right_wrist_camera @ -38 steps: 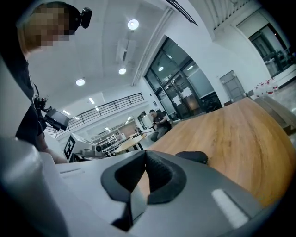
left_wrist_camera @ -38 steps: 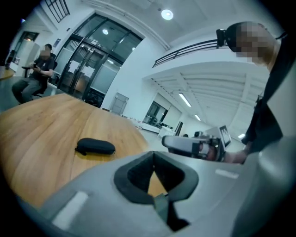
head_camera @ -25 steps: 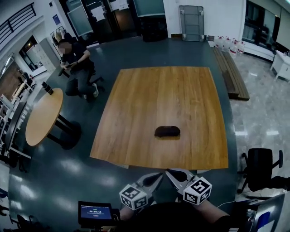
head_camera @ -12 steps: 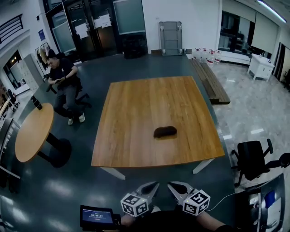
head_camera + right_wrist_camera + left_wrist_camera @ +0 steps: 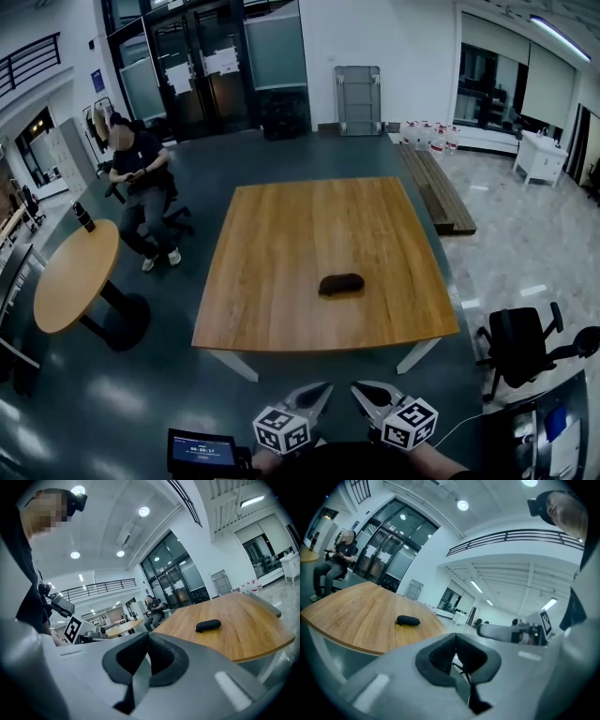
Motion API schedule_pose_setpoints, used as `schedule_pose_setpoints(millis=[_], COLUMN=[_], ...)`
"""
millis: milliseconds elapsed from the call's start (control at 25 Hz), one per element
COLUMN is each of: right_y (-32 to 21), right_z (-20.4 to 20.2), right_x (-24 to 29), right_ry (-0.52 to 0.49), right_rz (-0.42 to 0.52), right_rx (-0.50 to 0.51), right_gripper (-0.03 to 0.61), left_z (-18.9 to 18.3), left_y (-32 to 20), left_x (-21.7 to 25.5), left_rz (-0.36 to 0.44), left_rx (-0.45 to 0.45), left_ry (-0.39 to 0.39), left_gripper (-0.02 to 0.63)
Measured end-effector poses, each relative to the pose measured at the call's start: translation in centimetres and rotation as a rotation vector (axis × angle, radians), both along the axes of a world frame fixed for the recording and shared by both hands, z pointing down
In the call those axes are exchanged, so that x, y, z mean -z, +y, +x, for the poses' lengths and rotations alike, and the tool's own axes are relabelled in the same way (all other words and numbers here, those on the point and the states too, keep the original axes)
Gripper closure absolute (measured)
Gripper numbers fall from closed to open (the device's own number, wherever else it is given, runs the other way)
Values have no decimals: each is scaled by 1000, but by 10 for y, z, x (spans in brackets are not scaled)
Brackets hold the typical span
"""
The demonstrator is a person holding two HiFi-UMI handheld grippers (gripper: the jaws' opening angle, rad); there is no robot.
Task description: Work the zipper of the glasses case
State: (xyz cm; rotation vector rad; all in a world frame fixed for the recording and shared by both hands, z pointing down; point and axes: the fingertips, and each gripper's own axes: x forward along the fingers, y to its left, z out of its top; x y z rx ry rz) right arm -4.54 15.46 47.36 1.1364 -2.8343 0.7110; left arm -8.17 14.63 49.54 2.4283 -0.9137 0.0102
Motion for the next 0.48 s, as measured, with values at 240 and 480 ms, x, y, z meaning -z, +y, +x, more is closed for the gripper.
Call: schedule_pose_setpoints(millis=[240,480], right_y=[2,3], right_z=[23,43], right_x=[9,12], right_ry=[1,-1], right_rz=[15,40], right_rx=[44,68], right_gripper=[574,574], left_z=[22,47], left_y=[1,3], left_x=[10,18], left_rz=[12,52], left_rx=[38,41], left_ry=[-5,-32], left_gripper=[615,615])
